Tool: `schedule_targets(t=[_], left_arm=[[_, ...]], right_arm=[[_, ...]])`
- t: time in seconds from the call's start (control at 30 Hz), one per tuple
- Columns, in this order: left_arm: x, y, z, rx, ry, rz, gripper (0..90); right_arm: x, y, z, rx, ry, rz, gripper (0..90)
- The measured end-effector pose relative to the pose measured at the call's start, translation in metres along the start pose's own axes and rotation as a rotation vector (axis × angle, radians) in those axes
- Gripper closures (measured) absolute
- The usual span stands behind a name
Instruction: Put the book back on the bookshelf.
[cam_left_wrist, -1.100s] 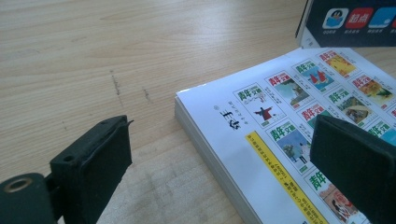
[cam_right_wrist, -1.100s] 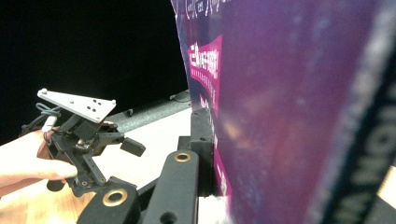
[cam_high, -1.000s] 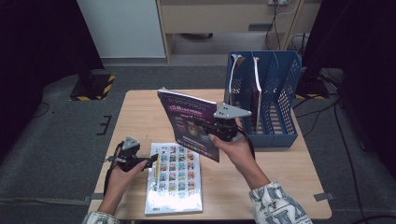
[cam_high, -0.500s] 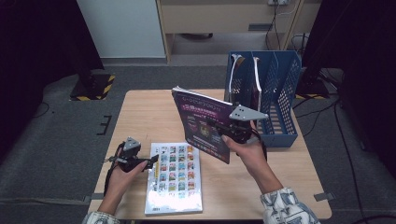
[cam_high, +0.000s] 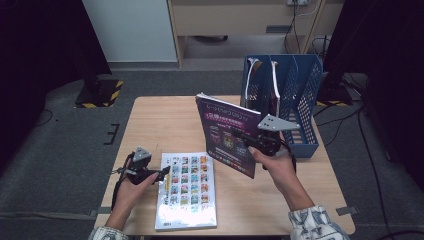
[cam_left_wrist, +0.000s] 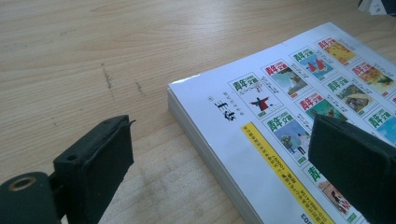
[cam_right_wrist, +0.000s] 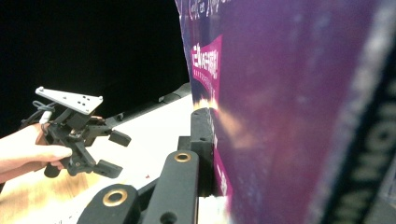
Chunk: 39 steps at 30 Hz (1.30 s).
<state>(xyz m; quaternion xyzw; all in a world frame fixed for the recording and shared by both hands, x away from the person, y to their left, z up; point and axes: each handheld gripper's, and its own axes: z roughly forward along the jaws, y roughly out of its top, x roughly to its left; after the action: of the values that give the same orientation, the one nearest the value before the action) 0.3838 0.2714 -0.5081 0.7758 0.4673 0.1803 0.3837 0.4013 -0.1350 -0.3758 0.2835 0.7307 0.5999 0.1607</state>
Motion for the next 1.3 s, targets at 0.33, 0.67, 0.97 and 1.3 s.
schedule_targets(t=[0.33,0.67,0.97,1.3], left_arm=[[0.0,0.0,0.0,0.0,-0.002,0.0,6.5],[0.0,0.0,0.0,0.002,0.002,0.005,6.5],[0.001,-0.001,0.0,0.007,0.008,0.007,5.7],[0.001,-0.001,0.001,0.011,0.008,0.01,5.2]], right_arm=[[-0.003,-0.006,-0.01,0.004,-0.018,0.009,84.3],[-0.006,-0.007,-0.026,0.0,-0.032,0.004,84.3],[-0.008,-0.011,-0.038,0.007,-0.041,0.001,84.3],[-0.011,-0.013,-0.052,0.008,-0.05,0.0,84.3]])
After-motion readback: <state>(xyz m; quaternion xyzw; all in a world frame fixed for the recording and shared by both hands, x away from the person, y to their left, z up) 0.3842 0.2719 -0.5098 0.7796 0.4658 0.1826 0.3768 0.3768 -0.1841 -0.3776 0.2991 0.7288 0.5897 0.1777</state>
